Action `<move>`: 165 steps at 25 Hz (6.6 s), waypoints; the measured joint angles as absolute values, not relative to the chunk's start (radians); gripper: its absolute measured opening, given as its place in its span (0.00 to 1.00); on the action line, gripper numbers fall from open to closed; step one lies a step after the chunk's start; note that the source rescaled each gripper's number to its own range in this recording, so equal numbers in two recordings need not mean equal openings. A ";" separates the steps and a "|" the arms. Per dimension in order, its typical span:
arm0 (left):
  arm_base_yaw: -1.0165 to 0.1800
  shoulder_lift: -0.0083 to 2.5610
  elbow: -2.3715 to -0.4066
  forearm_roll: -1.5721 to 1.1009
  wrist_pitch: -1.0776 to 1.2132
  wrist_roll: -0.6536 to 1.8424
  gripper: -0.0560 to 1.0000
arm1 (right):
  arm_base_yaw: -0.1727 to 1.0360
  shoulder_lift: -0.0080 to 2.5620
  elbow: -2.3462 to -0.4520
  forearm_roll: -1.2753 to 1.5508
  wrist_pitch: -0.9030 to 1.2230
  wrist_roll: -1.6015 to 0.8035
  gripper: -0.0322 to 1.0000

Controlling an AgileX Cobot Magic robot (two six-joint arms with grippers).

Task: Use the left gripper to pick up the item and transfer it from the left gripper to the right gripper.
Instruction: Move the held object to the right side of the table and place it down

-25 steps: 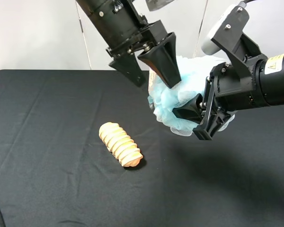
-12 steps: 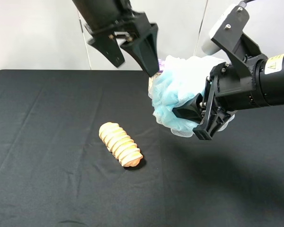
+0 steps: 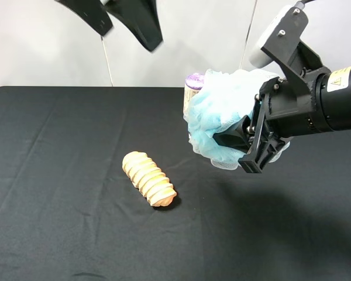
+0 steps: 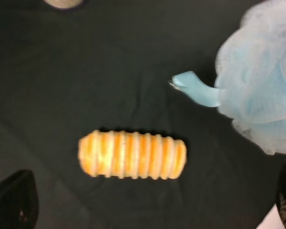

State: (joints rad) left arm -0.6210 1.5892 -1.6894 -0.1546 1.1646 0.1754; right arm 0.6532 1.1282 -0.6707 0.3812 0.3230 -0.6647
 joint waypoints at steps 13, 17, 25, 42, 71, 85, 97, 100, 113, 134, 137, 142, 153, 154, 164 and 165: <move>-0.621 1.299 -1.387 0.061 1.162 0.000 1.00 | 0.653 1.128 -0.671 0.381 0.323 -0.665 0.04; -0.621 1.167 -1.226 0.075 1.149 -0.040 1.00 | 0.653 1.128 -0.671 0.381 0.322 -0.665 0.04; -0.621 0.879 -0.877 0.077 1.029 -0.066 1.00 | 0.653 1.128 -0.671 0.381 0.322 -0.665 0.04; -0.621 0.070 -0.520 0.041 1.030 -0.066 1.00 | 0.653 1.128 -0.671 0.381 0.323 -0.586 0.04; -0.368 -0.006 -0.493 0.043 1.053 -0.066 1.00 | 0.653 1.128 -0.671 0.388 0.324 -0.549 0.03; 0.045 -0.006 -0.493 0.043 1.053 -0.066 1.00 | 0.653 1.128 -0.671 0.389 0.323 -0.548 0.03; 0.123 -0.006 -0.493 0.043 1.053 -0.066 1.00 | 0.653 1.128 -0.671 0.389 0.323 -0.497 0.03; 0.123 -0.006 -0.493 0.043 1.053 -0.066 1.00 | 0.653 1.128 -0.671 0.379 0.323 -0.439 0.03; 0.123 -0.006 -0.493 0.043 1.053 -0.066 1.00 | 0.419 1.287 -0.854 0.246 0.667 -0.272 0.03; 0.123 -0.006 -0.492 0.043 1.054 -0.066 1.00 | 0.212 1.663 -1.095 0.199 0.799 -0.269 0.03; 0.123 -0.006 -0.492 0.043 1.054 -0.066 1.00 | 0.212 1.697 -1.098 0.185 0.805 -0.269 0.03; 0.123 -0.006 -0.492 0.043 1.054 -0.066 1.00 | 0.212 1.740 -1.098 0.182 0.825 -0.269 0.03; 0.123 -0.006 -0.492 0.043 1.054 -0.066 1.00 | 0.212 1.771 -1.100 0.182 0.850 -0.269 0.03; 0.123 -0.006 -0.492 0.043 1.054 -0.066 1.00 | 0.212 1.771 -1.100 0.182 0.851 -0.269 0.03; 0.123 -0.006 -0.492 0.043 1.054 -0.066 1.00 | 0.212 1.771 -1.100 0.188 0.897 -0.220 0.99; 0.123 -0.006 -0.492 0.043 1.054 -0.066 1.00 | 0.212 1.771 -1.100 0.188 0.897 -0.219 1.00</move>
State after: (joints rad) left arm 0.1231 -0.0060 -0.4920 0.0429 1.0537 -0.0665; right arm 0.2118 1.7708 -1.0998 0.1876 0.8970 -0.2188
